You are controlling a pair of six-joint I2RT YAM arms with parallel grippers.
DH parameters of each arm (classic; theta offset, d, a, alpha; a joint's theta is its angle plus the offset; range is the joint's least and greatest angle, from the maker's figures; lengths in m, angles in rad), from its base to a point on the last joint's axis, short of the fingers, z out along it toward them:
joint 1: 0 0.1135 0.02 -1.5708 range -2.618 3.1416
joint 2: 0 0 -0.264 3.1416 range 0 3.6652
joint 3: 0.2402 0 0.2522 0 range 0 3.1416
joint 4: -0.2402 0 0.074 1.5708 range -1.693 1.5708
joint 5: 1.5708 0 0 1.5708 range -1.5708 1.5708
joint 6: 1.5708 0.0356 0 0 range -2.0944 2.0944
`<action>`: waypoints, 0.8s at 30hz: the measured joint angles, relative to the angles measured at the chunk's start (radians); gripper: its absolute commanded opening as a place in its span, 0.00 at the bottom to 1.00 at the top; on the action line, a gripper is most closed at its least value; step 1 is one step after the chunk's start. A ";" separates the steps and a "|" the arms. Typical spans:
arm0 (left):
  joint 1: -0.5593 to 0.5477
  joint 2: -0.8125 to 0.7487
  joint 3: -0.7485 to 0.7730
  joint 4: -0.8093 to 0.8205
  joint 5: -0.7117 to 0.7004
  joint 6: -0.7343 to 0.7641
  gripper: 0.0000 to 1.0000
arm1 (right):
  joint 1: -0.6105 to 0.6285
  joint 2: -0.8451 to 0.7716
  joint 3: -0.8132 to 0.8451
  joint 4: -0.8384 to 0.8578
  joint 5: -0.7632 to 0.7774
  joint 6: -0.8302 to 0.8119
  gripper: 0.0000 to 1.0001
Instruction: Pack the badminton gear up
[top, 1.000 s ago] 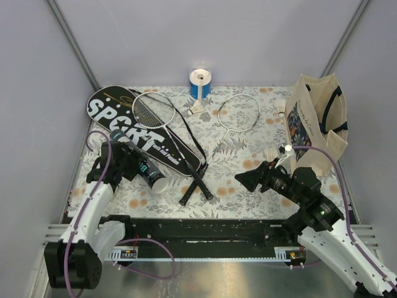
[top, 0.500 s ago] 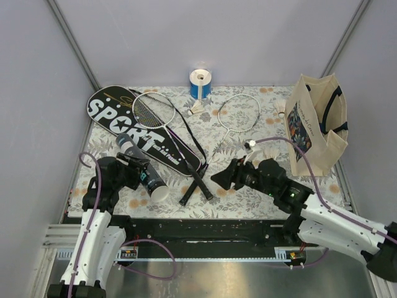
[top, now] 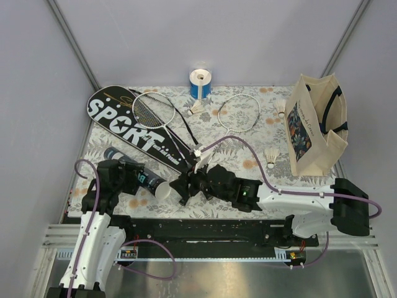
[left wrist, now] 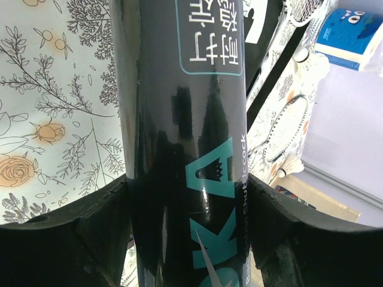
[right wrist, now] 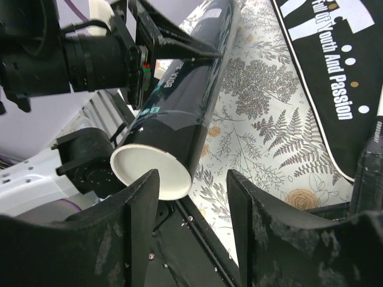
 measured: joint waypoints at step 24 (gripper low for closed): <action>0.006 0.011 0.037 -0.050 -0.047 -0.020 0.28 | 0.039 0.171 0.063 0.086 0.034 -0.080 0.00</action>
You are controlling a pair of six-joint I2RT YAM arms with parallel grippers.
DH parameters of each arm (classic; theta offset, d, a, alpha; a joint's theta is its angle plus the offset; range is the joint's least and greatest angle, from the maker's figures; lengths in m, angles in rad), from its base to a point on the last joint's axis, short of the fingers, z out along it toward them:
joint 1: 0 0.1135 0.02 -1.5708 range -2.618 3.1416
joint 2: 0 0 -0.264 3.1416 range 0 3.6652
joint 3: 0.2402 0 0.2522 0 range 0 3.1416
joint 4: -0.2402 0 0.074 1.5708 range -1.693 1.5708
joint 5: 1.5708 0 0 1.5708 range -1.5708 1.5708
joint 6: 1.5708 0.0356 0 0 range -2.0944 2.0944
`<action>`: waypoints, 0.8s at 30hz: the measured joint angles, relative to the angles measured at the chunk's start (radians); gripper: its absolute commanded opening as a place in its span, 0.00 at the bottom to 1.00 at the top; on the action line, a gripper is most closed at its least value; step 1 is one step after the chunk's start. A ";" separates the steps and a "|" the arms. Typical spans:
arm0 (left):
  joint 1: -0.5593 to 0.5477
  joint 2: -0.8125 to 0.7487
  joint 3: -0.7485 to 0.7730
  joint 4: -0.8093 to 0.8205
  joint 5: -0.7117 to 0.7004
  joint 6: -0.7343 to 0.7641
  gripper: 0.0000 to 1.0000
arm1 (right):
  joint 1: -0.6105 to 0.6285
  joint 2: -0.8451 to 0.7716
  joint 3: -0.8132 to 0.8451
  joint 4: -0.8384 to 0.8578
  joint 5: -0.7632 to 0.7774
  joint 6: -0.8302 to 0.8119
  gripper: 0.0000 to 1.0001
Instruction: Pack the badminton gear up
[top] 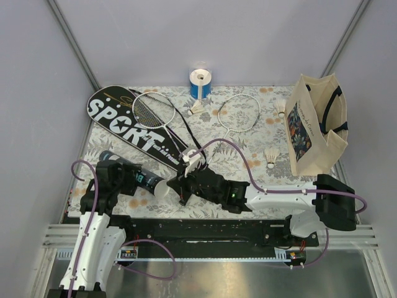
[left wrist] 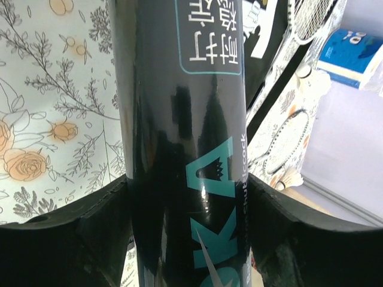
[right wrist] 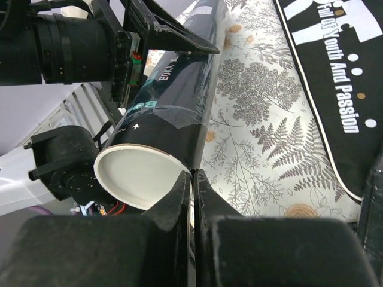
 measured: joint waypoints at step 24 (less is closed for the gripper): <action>-0.014 0.058 0.034 -0.024 -0.057 0.020 0.16 | 0.000 -0.424 -0.235 -0.072 0.095 0.075 0.00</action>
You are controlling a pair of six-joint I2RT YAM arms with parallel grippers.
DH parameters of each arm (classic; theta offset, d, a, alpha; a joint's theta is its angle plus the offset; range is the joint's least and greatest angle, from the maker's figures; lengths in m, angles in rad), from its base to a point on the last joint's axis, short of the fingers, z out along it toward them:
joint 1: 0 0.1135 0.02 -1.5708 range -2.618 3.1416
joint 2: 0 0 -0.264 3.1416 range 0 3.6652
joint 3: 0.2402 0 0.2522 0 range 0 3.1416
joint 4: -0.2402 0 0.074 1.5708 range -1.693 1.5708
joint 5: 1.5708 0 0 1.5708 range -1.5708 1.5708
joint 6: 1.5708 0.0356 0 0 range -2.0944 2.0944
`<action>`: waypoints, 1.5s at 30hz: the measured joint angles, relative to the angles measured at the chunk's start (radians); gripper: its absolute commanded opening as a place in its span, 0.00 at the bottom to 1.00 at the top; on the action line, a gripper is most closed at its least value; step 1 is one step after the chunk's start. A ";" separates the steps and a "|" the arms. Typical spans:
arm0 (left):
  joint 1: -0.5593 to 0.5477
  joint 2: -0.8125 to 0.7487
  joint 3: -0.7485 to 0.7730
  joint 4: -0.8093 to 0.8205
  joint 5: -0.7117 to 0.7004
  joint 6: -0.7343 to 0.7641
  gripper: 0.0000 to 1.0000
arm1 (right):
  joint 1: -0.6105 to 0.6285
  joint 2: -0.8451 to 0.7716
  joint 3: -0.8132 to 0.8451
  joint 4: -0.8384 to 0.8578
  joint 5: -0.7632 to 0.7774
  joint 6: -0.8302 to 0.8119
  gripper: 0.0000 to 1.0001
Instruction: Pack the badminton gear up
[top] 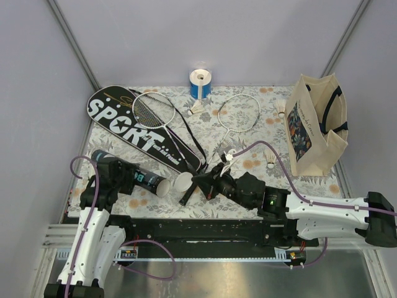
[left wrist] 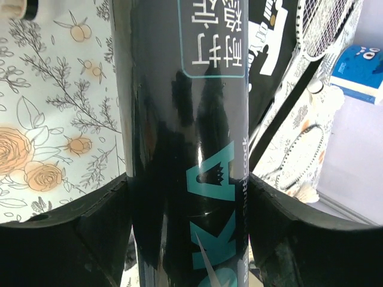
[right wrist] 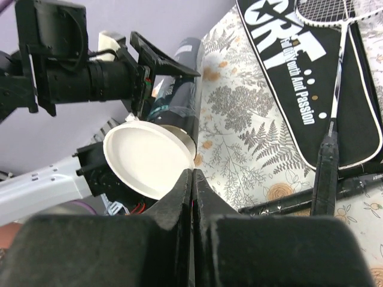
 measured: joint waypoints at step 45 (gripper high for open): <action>0.000 -0.058 0.123 0.021 0.182 0.338 0.24 | -0.465 0.094 0.014 -0.741 0.114 -0.019 0.57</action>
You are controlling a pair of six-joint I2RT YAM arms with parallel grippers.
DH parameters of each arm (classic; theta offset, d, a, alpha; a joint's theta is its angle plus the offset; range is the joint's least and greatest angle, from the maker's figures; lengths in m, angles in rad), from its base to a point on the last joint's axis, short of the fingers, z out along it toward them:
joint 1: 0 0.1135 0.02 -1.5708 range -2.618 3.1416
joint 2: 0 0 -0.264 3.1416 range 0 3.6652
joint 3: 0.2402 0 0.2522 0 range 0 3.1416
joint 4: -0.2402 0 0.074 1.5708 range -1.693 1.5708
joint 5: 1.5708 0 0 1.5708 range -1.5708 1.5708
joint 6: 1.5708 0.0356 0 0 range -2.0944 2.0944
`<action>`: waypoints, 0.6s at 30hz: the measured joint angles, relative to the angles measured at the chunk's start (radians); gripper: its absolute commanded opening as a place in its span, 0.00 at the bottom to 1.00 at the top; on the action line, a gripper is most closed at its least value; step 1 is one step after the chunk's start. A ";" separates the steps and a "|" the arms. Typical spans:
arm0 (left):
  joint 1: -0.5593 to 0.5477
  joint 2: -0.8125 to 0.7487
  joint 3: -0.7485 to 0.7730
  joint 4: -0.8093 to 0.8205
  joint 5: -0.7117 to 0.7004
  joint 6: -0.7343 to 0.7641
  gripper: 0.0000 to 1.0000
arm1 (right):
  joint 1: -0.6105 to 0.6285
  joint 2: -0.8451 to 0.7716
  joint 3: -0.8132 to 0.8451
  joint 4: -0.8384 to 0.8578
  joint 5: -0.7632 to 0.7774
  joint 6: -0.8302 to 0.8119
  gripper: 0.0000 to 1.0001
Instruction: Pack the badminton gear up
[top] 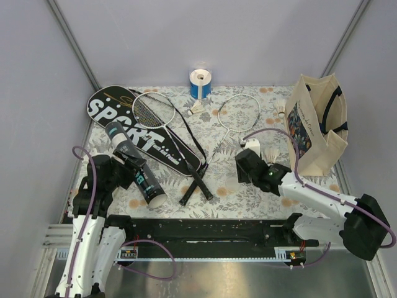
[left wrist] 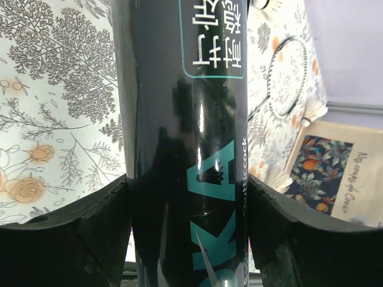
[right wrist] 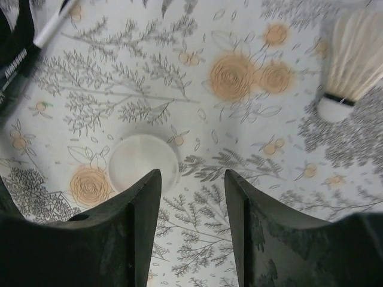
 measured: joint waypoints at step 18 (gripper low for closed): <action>0.000 -0.035 -0.049 0.019 0.087 0.265 0.29 | -0.464 0.522 0.695 -0.383 -0.188 -0.441 0.68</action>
